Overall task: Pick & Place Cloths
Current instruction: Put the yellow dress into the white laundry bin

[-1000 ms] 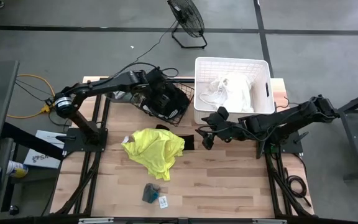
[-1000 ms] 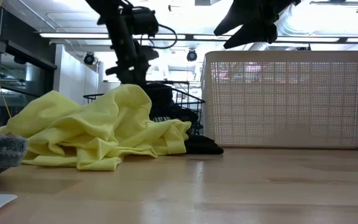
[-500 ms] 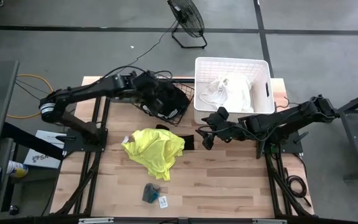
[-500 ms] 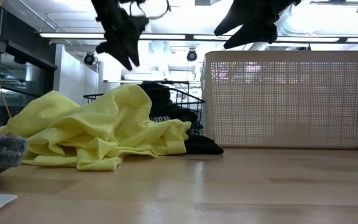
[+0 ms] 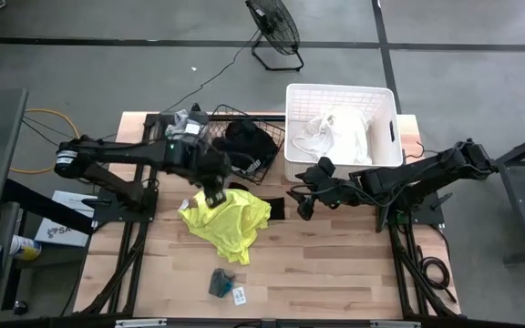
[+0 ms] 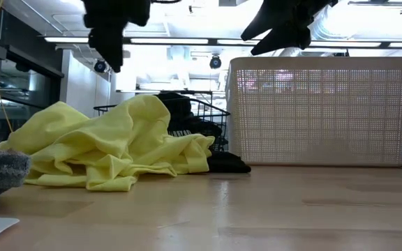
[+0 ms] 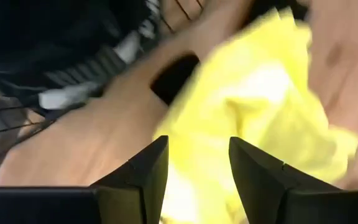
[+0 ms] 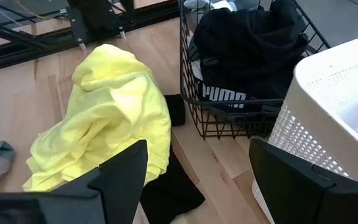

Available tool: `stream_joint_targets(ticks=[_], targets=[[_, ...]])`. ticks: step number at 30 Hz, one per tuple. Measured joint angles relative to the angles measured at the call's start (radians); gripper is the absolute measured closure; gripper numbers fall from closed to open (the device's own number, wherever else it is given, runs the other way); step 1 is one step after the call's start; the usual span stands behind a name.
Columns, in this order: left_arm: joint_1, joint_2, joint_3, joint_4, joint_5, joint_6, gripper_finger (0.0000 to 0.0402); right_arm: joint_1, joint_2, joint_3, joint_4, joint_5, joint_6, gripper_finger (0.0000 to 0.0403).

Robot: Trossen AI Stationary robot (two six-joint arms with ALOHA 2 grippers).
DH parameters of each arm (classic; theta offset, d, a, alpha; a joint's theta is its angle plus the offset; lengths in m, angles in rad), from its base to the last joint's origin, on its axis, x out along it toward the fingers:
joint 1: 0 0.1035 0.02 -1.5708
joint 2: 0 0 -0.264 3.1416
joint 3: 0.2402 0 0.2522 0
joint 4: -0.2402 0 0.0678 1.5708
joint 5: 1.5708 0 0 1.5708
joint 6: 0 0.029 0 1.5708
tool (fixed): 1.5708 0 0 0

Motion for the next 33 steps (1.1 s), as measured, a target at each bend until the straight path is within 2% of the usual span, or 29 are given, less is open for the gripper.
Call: stream_joint_targets(ticks=[11, 20, 23, 27, 33], targets=[[-0.182, 0.008, -0.083, -0.047, 0.004, 0.072, 0.0238, 0.000, 0.000, 0.000, 0.000, -0.029, -0.037, 0.0128], [-0.227, 0.008, -0.164, 0.017, -0.044, 0.040, 0.0232, 0.000, 0.000, 0.000, 0.000, -0.029, -0.065, 0.0128], [-0.225, 0.011, -0.200, 0.024, -0.046, 0.041, 0.0205, 0.000, 0.000, 0.000, 0.000, -0.029, -0.068, 0.0128], [-0.224, 0.018, -0.262, 0.061, -0.043, 0.075, 0.0151, 0.000, 0.000, 0.000, 0.000, -0.029, -0.074, 0.0128], [-0.224, 0.017, -0.354, 0.184, -0.050, 0.133, 0.0084, 0.000, 0.000, 0.000, -0.004, -0.029, -0.074, 0.0128]])
